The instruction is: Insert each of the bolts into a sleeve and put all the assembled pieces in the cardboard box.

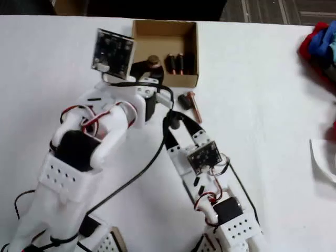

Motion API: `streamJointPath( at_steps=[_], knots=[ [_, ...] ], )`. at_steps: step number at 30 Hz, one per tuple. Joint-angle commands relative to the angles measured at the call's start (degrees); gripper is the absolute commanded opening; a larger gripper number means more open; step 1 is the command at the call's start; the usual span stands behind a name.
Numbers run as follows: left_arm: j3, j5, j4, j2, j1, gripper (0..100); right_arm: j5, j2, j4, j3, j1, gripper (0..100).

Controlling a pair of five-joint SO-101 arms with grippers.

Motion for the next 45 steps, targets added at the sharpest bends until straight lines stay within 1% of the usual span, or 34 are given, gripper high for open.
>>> streamJointPath(
  at_steps=[1,5,7,9,11,14,17,22,26,37,45],
  knots=[
    [-3.9,3.3,0.3,-0.3,1.2,3,-0.7,4.5,-3.7,-3.7,-0.4,2.1],
    [-4.1,3.7,-0.1,1.9,1.4,3,-1.3,18.0,-5.8,-12.6,-0.3,2.1],
    [-4.1,3.7,-0.1,2.1,1.4,3,-5.5,24.7,-5.6,-17.2,0.0,2.1],
    [-4.1,3.7,-0.1,2.3,1.4,3,-10.4,28.3,-3.3,-21.8,0.2,2.1],
    [-4.0,3.7,-0.1,2.4,1.1,3,-13.0,28.4,1.3,-25.6,0.0,2.1],
    [-3.5,3.7,-1.5,2.5,1.0,3,-13.3,27.6,6.5,-28.4,0.0,2.1],
    [-3.5,3.7,-3.3,2.8,1.1,3,-13.3,27.6,6.9,-28.4,-0.1,2.1],
    [-4.0,3.7,-3.8,6.6,1.1,3,-13.3,27.1,7.3,-28.5,-0.1,2.1],
    [-3.6,3.7,-6.2,8.6,1.3,3,-13.3,25.5,9.1,-28.7,-0.1,2.1],
    [-3.3,3.5,-6.1,9.5,1.4,3,-13.1,23.3,9.9,-28.7,0.1,2.1],
    [3.0,3.7,-6.5,9.5,1.5,3,-13.0,23.3,9.5,-29.6,0.4,2.1]
  ],
)
